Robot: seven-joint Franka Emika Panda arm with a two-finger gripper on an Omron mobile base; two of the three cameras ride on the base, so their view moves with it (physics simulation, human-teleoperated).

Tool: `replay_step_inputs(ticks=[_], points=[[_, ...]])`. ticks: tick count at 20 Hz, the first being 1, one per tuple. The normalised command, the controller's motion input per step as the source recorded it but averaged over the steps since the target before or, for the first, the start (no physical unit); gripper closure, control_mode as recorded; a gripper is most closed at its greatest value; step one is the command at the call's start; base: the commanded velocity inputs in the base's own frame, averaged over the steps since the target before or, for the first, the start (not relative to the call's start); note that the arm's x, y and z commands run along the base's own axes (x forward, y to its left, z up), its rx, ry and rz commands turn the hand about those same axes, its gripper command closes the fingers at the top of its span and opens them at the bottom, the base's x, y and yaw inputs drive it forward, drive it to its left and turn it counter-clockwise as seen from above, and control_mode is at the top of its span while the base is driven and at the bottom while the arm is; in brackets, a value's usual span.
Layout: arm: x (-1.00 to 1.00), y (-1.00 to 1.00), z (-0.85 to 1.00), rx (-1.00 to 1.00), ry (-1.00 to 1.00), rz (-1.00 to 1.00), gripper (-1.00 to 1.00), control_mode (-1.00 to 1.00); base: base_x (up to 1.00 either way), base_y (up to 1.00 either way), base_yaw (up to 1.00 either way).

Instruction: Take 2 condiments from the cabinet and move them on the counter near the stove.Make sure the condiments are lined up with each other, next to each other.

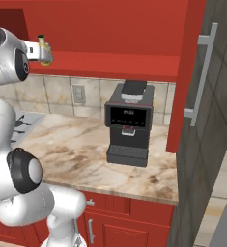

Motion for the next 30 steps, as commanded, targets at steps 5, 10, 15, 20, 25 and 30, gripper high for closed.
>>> replay_step_inputs(ticks=[5,10,15,20,25,30], points=[[0.39,0.00,0.00,0.00,0.00,0.00,-1.00,-1.00,0.00,0.00,0.00],[0.40,0.00,0.00,0.00,0.00,0.00,-1.00,-1.00,0.00,0.00,0.00],[0.43,0.00,0.00,0.00,0.00,0.00,-1.00,-1.00,0.00,0.00,0.00],[0.32,0.02,-0.01,0.00,0.01,0.00,-1.00,-1.00,0.00,0.00,0.00],[0.17,0.08,0.00,0.00,0.00,0.00,-1.00,-1.00,0.00,0.00,0.00],[0.12,0.08,-0.01,0.00,0.01,0.00,-1.00,-1.00,0.00,0.00,0.00]])
